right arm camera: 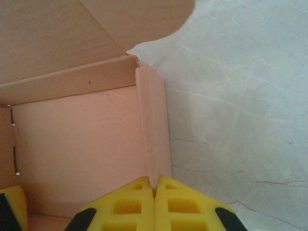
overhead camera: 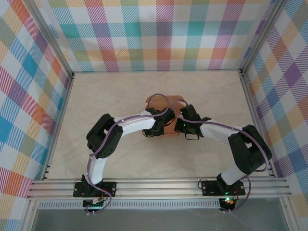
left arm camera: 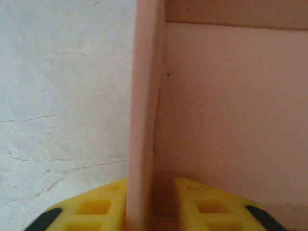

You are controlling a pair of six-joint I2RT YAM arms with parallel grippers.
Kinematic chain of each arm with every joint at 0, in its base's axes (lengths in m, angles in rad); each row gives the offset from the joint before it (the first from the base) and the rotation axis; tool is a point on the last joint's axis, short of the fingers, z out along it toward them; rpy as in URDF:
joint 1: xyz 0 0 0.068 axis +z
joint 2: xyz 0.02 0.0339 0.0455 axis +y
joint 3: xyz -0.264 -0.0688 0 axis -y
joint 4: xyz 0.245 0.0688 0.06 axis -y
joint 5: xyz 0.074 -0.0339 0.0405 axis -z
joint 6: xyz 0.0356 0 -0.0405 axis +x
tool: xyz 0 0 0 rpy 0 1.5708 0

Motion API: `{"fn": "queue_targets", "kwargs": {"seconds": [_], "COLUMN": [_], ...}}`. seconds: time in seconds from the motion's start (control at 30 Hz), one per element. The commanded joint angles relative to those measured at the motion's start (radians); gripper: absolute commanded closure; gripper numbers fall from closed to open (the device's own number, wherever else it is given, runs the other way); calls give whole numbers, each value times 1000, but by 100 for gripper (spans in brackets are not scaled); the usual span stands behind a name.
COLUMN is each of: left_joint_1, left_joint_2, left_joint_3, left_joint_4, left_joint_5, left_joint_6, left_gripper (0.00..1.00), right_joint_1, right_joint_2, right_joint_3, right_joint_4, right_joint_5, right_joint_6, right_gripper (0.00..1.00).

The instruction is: Fold the paper box

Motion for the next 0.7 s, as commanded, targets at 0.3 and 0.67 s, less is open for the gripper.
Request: {"fn": "queue_targets", "kwargs": {"seconds": [0.3, 0.67], "left_joint_1": [2, 49], "left_joint_2": [-178, -290], "left_joint_3": [-91, -213], "left_joint_4": [61, 207], "left_joint_5": [14, 68], "left_joint_6": [51, 63], "left_gripper": [49, 4], "right_joint_1": [8, 8], "right_joint_2": [-16, 3], "right_joint_3": [50, 80], "right_joint_4": [-68, -105], "right_joint_5": [60, 82], "right_joint_6": [-53, -83], "right_gripper": [100, 100]}}
